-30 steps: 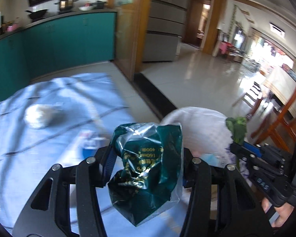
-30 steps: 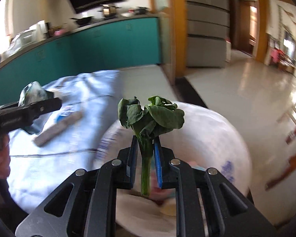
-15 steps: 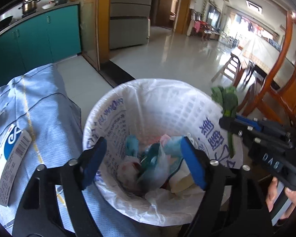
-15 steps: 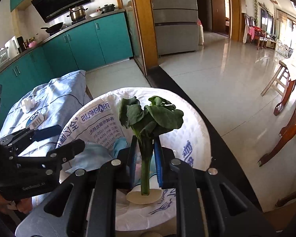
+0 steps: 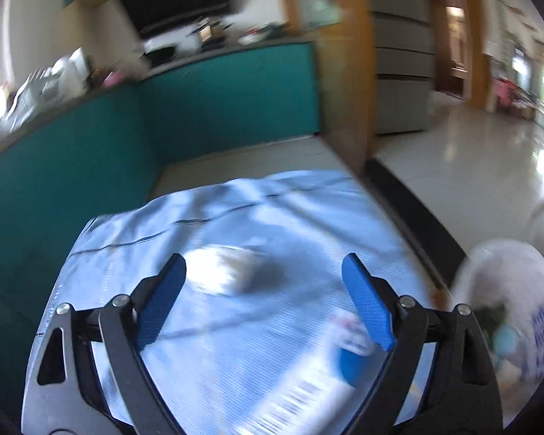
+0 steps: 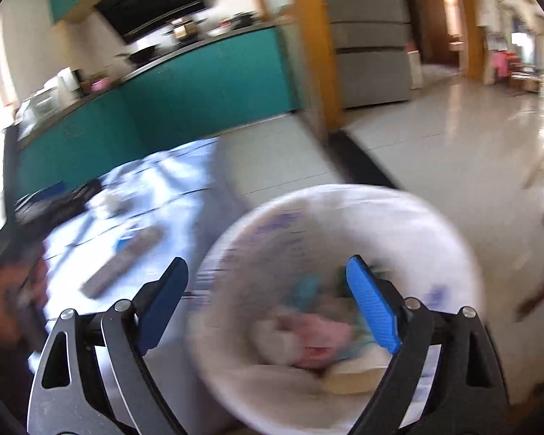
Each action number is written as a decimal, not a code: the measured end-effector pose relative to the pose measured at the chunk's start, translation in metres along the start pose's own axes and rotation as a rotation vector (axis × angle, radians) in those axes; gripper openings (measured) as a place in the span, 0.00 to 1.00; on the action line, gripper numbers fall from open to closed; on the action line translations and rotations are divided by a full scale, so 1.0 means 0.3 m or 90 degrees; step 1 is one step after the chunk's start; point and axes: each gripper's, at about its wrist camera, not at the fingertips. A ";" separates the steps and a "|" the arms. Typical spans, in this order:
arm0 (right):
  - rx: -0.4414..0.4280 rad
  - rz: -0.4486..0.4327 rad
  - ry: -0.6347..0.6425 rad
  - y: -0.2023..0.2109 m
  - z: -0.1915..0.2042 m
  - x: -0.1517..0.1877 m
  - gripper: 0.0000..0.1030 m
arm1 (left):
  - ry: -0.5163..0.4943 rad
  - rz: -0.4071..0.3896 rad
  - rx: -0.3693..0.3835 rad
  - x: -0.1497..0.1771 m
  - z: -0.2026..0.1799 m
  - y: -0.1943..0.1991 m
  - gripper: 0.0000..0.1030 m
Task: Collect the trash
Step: 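Grasp the white tissue with the left gripper while the right gripper grasps the ointment box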
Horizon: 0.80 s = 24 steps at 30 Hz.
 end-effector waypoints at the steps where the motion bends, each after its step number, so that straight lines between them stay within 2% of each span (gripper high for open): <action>1: -0.024 0.015 0.018 -0.035 0.063 0.002 0.86 | 0.018 0.009 -0.009 -0.010 0.041 -0.045 0.86; 4: -0.045 0.043 0.071 -0.104 0.204 0.008 0.89 | 0.052 0.053 -0.003 -0.022 0.129 -0.190 0.87; 8: -0.115 0.086 0.100 -0.202 0.379 0.028 0.91 | 0.021 0.104 0.040 0.036 0.151 -0.305 0.86; 9: -0.129 0.095 0.098 -0.226 0.405 0.031 0.92 | 0.027 0.120 0.052 0.051 0.156 -0.323 0.81; 10: -0.140 0.105 0.094 -0.251 0.423 0.029 0.92 | 0.043 0.142 0.069 0.064 0.165 -0.341 0.63; 11: -0.151 0.112 0.087 -0.271 0.439 0.026 0.92 | 0.051 0.156 0.076 0.071 0.170 -0.348 0.60; 13: -0.183 0.127 0.062 -0.318 0.466 0.018 0.92 | 0.037 0.143 0.067 0.075 0.176 -0.331 0.52; 15: -0.198 0.149 0.043 -0.364 0.490 0.009 0.92 | 0.022 0.140 0.063 0.073 0.162 -0.306 0.49; 17: -0.203 0.166 0.039 -0.401 0.523 0.008 0.92 | 0.042 0.137 0.054 0.052 0.195 -0.289 0.48; 20: -0.170 0.171 0.070 -0.425 0.571 0.020 0.92 | 0.108 0.107 0.042 0.026 0.273 -0.208 0.48; 24: -0.107 0.163 0.098 -0.441 0.635 0.024 0.93 | 0.128 0.053 0.026 0.008 0.333 -0.087 0.48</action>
Point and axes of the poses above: each gripper's, at about its wrist camera, not at the fingertips, and y roughly against the way its jaws point, z to its left, x to its underside, and after that the axes turned 4 degrees about -z, right-handed
